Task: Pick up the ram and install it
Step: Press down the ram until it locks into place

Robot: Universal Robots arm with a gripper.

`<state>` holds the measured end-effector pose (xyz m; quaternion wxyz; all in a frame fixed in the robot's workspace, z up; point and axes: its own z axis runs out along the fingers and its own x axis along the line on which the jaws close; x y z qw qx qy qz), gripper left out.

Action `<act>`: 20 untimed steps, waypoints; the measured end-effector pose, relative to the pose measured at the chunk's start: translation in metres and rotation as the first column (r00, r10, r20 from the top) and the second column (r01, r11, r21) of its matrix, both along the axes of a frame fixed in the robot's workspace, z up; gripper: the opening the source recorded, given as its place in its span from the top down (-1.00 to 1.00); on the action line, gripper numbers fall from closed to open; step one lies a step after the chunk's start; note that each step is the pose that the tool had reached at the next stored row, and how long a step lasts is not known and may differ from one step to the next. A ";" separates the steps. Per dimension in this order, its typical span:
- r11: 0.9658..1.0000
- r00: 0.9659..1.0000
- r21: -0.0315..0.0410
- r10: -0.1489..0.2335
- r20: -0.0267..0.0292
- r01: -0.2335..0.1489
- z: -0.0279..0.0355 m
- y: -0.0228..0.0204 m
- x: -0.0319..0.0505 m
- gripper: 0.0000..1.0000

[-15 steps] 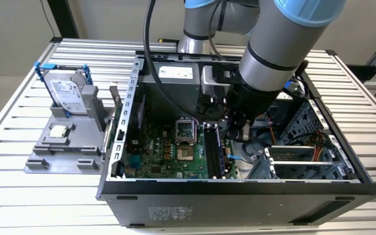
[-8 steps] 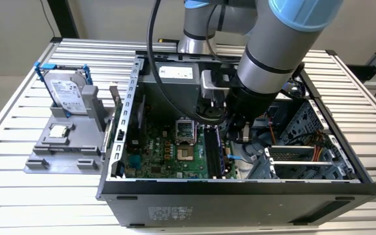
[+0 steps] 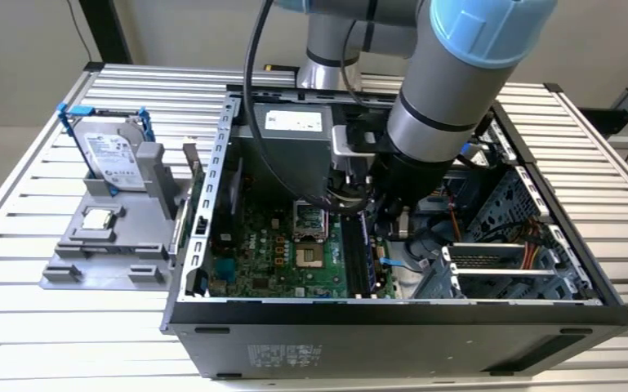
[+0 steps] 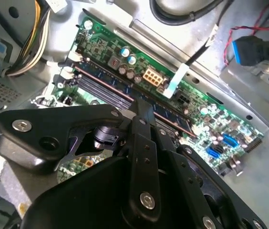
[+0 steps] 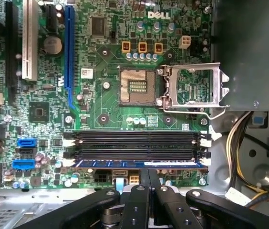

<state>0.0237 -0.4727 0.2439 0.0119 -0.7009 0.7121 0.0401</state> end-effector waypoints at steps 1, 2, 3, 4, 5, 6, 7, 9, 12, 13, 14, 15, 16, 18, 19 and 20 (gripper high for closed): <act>1.000 1.000 0.000 0.000 0.001 0.000 -0.0016 0.0005 -0.0002 1.00; 1.000 1.000 0.000 0.000 0.001 0.000 -0.0030 0.0008 -0.0005 1.00; 1.000 1.000 0.000 0.000 0.002 0.000 -0.0040 0.0011 -0.0007 1.00; 1.000 1.000 0.000 0.000 0.002 0.000 -0.0048 0.0015 -0.0010 1.00; 1.000 1.000 0.000 0.000 0.002 0.000 -0.0055 0.0021 -0.0011 1.00; 1.000 1.000 0.000 0.000 0.002 0.000 -0.0067 0.0033 -0.0012 1.00; 1.000 1.000 0.000 0.000 0.002 0.000 -0.0081 0.0047 -0.0012 1.00; 1.000 1.000 0.000 0.000 0.002 0.000 -0.0102 0.0063 -0.0011 1.00; 1.000 1.000 0.000 0.000 0.002 0.000 -0.0112 0.0080 -0.0013 1.00; 1.000 1.000 0.000 0.000 0.002 0.000 -0.0113 0.0081 -0.0013 1.00; 1.000 1.000 0.000 0.000 0.002 0.000 -0.0113 0.0081 -0.0014 1.00; 1.000 1.000 0.000 0.000 0.002 0.000 -0.0113 0.0081 -0.0014 1.00; 1.000 1.000 0.000 0.000 0.002 0.000 -0.0113 0.0081 -0.0014 1.00; 1.000 1.000 0.000 0.000 0.002 0.000 -0.0115 0.0080 -0.0014 1.00; 1.000 1.000 0.000 0.000 0.002 0.000 -0.0117 0.0077 -0.0014 1.00; 1.000 1.000 0.000 0.000 0.002 0.000 -0.0120 0.0070 -0.0012 1.00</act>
